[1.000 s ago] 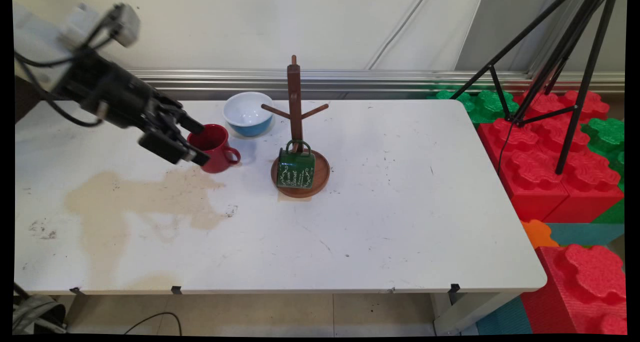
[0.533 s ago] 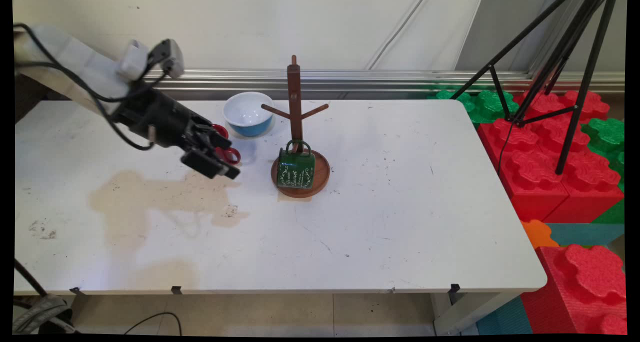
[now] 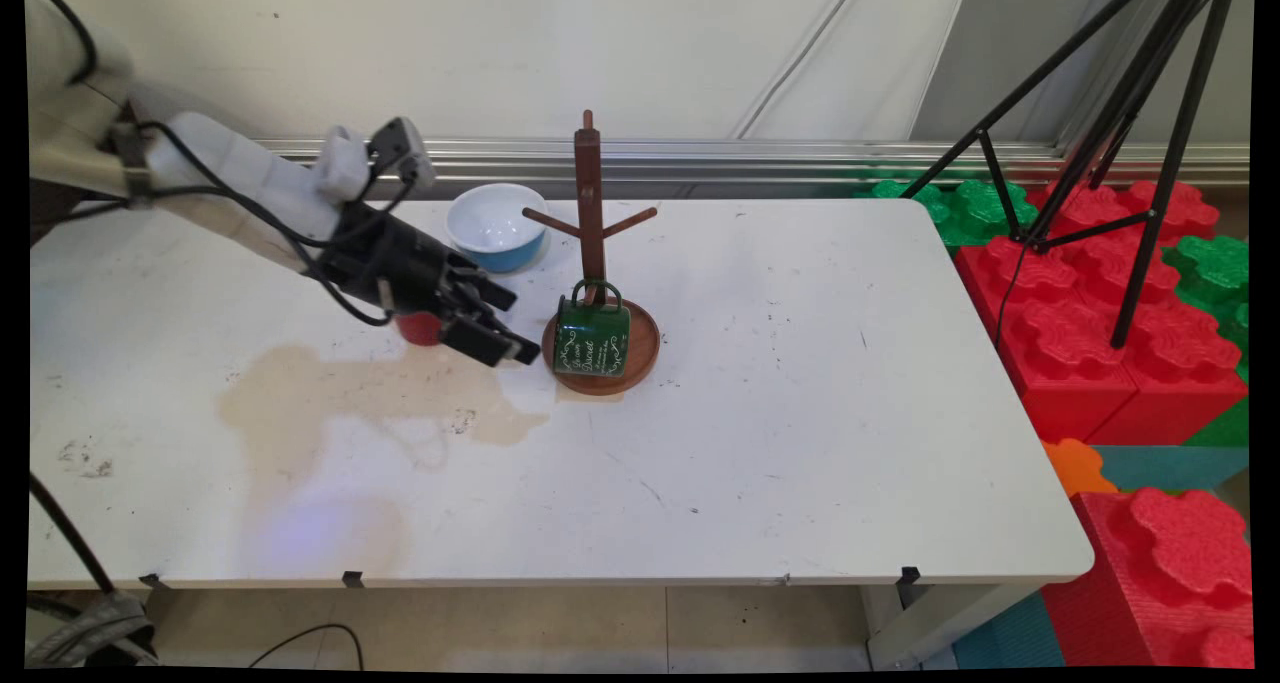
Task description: Pick up the green mug from the rack
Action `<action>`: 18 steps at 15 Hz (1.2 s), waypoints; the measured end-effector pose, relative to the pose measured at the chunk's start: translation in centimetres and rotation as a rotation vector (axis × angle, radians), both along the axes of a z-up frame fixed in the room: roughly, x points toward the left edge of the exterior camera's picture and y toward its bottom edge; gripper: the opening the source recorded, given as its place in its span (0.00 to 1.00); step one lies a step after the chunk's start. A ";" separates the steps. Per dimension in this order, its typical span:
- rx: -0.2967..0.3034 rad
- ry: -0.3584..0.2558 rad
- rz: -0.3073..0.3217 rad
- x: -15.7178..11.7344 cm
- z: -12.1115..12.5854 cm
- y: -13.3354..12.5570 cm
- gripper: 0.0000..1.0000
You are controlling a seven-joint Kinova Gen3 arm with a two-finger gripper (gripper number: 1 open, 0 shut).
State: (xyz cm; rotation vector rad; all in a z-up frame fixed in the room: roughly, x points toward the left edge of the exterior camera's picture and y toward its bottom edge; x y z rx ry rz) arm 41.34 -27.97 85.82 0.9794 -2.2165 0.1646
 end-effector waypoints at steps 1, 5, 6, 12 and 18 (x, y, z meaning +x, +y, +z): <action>-0.004 0.007 0.004 -0.4 -0.5 -0.2 1.00; -0.014 0.032 0.018 -2.0 -2.2 -1.0 1.00; -0.014 0.037 0.021 -2.4 -2.6 -1.1 1.00; 0.001 0.051 0.044 -4.0 -4.9 -1.4 1.00; -0.022 0.064 0.045 -4.8 -6.1 -1.8 1.00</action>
